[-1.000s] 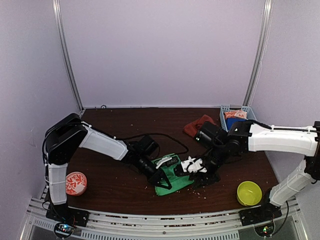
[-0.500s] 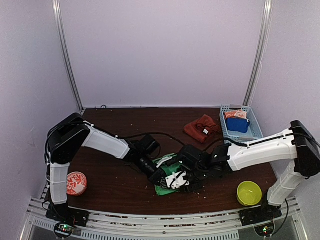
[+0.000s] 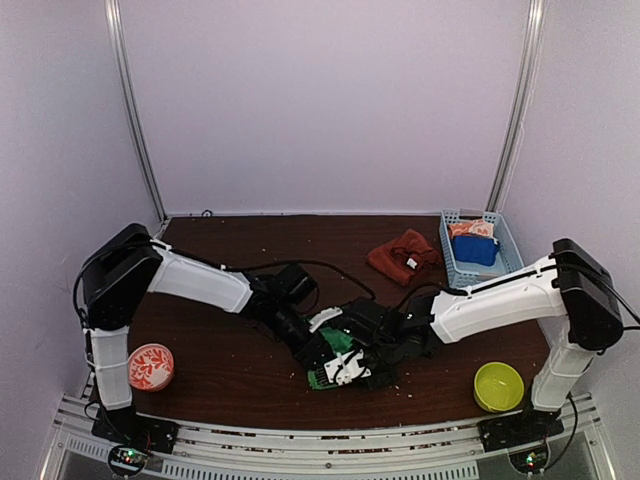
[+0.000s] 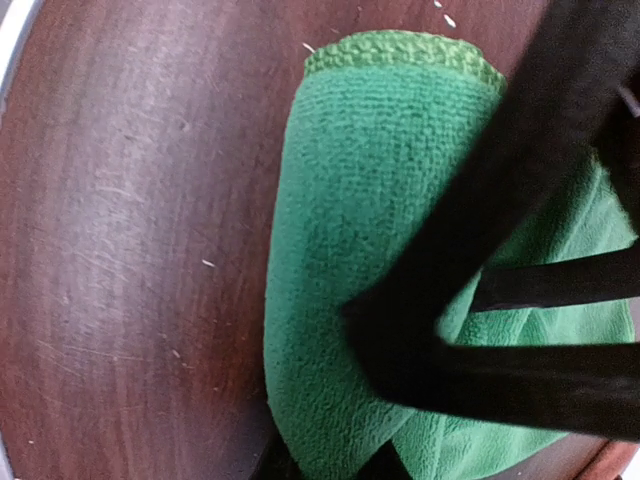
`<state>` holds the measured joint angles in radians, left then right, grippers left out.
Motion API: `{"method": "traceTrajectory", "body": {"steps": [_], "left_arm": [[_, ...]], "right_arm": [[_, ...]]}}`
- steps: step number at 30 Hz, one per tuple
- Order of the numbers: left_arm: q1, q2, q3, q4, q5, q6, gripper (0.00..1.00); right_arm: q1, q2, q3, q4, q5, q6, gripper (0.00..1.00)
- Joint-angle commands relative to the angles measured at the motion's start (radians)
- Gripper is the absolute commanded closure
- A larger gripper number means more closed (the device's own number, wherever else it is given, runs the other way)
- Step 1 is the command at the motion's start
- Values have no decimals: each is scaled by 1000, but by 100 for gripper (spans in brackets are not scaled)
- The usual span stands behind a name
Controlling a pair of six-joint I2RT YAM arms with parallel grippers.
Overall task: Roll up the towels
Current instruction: Roll the towel at the center of the board.
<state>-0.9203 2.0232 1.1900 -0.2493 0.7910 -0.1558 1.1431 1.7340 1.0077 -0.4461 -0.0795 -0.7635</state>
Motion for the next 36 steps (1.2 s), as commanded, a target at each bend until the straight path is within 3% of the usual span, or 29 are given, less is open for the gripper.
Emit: {"method": "traceTrajectory", "body": {"steps": [1, 6, 8, 13, 15, 20, 26, 36], "left_arm": [[48, -184, -43, -104, -355, -11, 48], [100, -429, -109, -137, -615, -29, 46], [91, -535, -134, -109, -707, -9, 51], [-87, -791, -226, 43, -906, 93, 48], [-166, -821, -221, 54, -905, 149, 46], [-314, -713, -177, 5, -912, 211, 46], [-430, -469, -106, -76, -1010, 276, 47], [-451, -231, -61, -52, -1054, 316, 44]], "right_arm": [[4, 59, 65, -242, -187, 44, 96], [-16, 159, 209, -434, -333, 114, 96], [-53, 220, 276, -492, -397, 123, 97], [-167, 433, 479, -654, -503, 117, 97], [-203, 517, 575, -716, -532, 107, 96], [-251, 693, 742, -862, -611, 67, 96], [-259, 734, 771, -872, -612, 64, 94], [-259, 727, 746, -849, -612, 69, 94]]}}
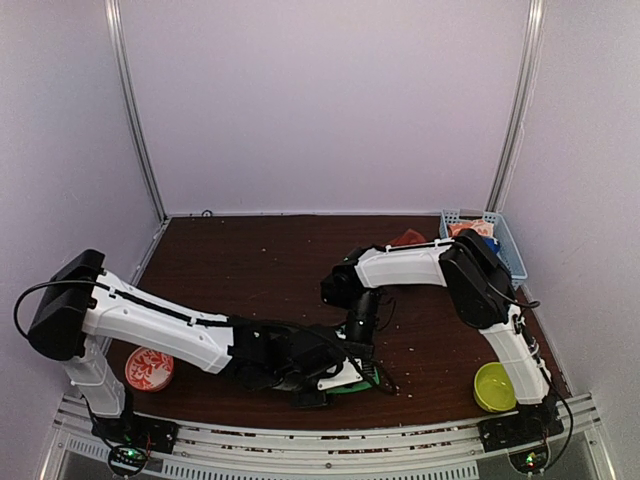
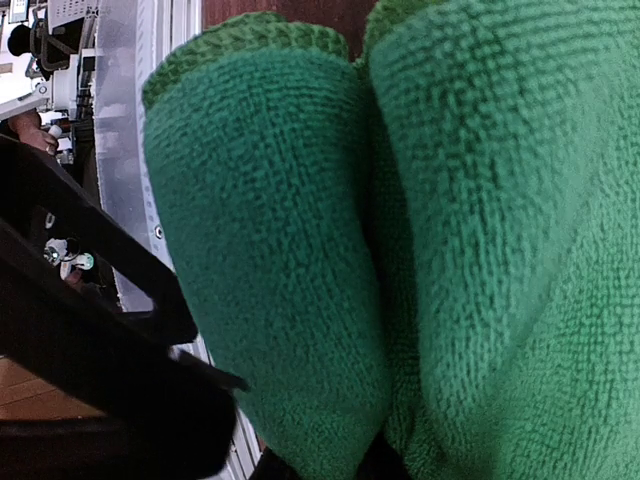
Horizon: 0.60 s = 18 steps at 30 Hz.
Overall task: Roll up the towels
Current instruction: Roll the towel at the center of the board.
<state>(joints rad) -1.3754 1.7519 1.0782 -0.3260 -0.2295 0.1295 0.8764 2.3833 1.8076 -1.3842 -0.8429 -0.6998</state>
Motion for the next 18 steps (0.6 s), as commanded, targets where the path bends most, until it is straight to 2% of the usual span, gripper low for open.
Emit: {"method": "traceTrajectory", "body": {"steps": [1, 4, 6, 12, 14, 18], "left_arm": [[4, 62, 58, 20, -47, 34, 44], [5, 102, 63, 21, -68, 37, 45], [4, 110, 51, 40, -65, 36, 50], [4, 137, 50, 42, -54, 22, 74], [5, 136, 52, 33, -44, 19, 81], [6, 114, 65, -2, 10, 16, 90]], "right_arm": [[7, 77, -56, 90, 151, 4, 94], [8, 75, -58, 91, 150, 2, 94], [8, 73, -59, 93, 148, 1, 94], [7, 55, -57, 86, 128, -14, 91], [6, 19, -49, 47, 102, -45, 85], [-10, -134, -26, 26, 65, -82, 64]]}}
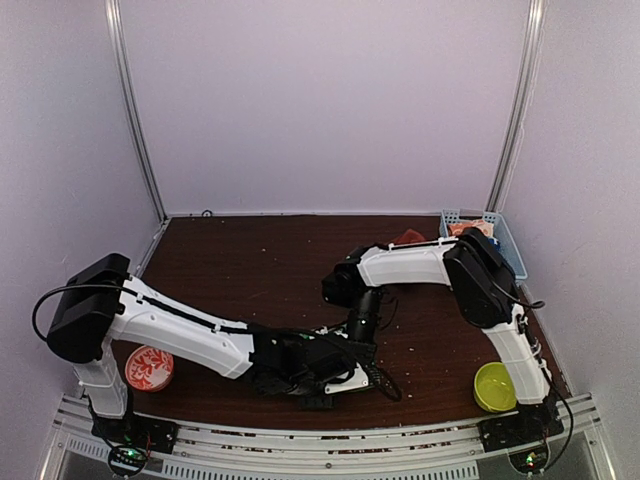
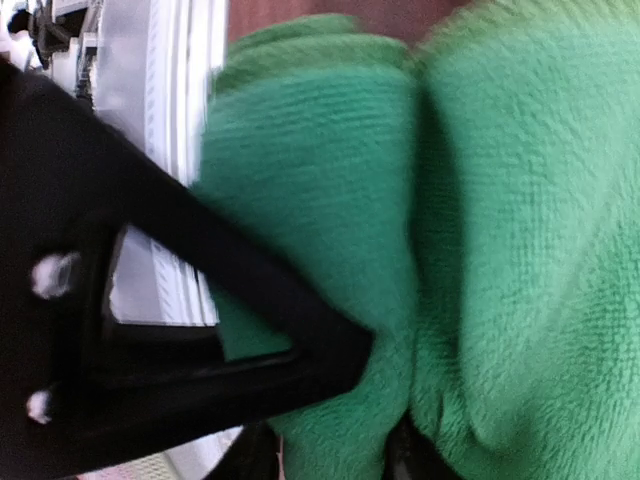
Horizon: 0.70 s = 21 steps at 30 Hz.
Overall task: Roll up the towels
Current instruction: Roll the towel at the center of the board.
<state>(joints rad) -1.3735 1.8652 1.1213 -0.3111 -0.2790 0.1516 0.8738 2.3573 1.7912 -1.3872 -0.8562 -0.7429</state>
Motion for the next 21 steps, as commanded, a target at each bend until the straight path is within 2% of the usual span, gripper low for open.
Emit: {"method": "traceTrajectory", "body": {"steps": [1, 6, 12, 15, 18, 21], "left_arm": [[4, -4, 27, -29, 76, -6, 91], [30, -21, 77, -111, 232, -27, 94], [142, 17, 112, -154, 487, -75, 94], [231, 56, 112, -144, 660, -100, 94], [311, 118, 151, -175, 815, -110, 93], [358, 177, 189, -184, 930, -132, 93]], "right_arm": [[-16, -146, 1, 28, 78, -30, 61], [-95, -251, 78, 30, 112, 61, 49], [-266, -414, 160, 36, 92, 187, 48], [-372, -534, 220, 59, 8, 213, 49], [-401, -711, 122, 173, -17, 168, 47], [-391, -887, -118, 357, -30, 173, 45]]}}
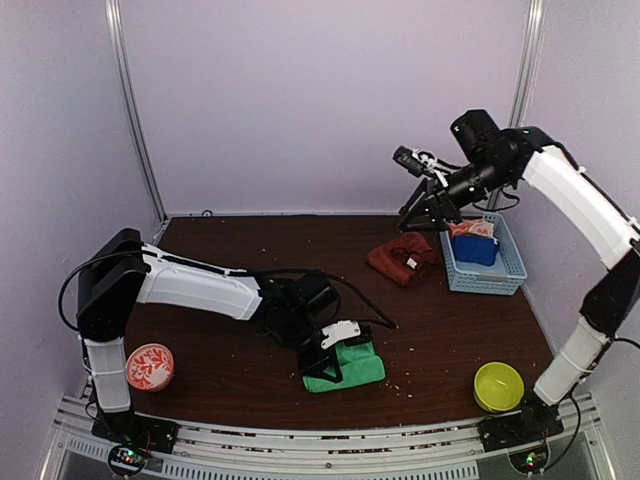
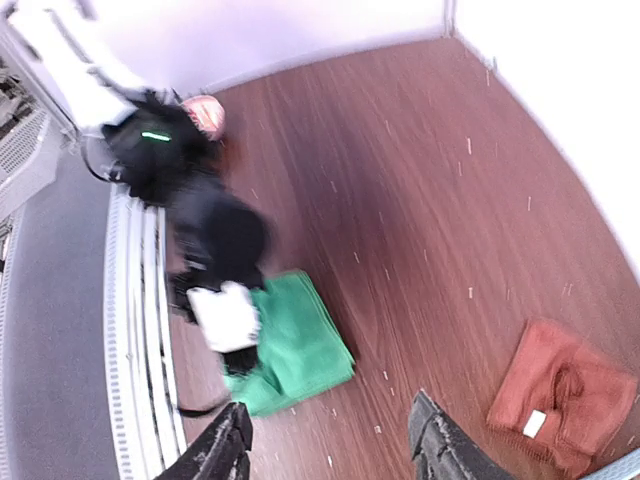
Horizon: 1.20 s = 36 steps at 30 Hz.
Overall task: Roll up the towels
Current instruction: Roll the towel at the center of the board.
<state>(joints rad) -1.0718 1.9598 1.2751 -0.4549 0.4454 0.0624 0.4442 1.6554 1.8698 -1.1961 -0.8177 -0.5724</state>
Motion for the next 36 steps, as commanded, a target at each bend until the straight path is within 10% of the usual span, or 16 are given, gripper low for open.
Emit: {"method": "traceTrajectory", "body": {"steps": [1, 8, 16, 31, 36], "left_arm": [[68, 104, 44, -39, 240, -50, 93], [114, 240, 90, -51, 433, -87, 94], [130, 315, 139, -87, 440, -105, 96], [131, 308, 135, -110, 369, -108, 90], [132, 303, 138, -110, 382, -95, 81]], "right_arm": [[48, -224, -260, 180, -84, -27, 45], [346, -306, -503, 57, 87, -267, 53], [616, -286, -841, 499, 603, -71, 46], [707, -51, -980, 857, 837, -75, 40], [707, 15, -999, 847, 854, -91, 59]]}}
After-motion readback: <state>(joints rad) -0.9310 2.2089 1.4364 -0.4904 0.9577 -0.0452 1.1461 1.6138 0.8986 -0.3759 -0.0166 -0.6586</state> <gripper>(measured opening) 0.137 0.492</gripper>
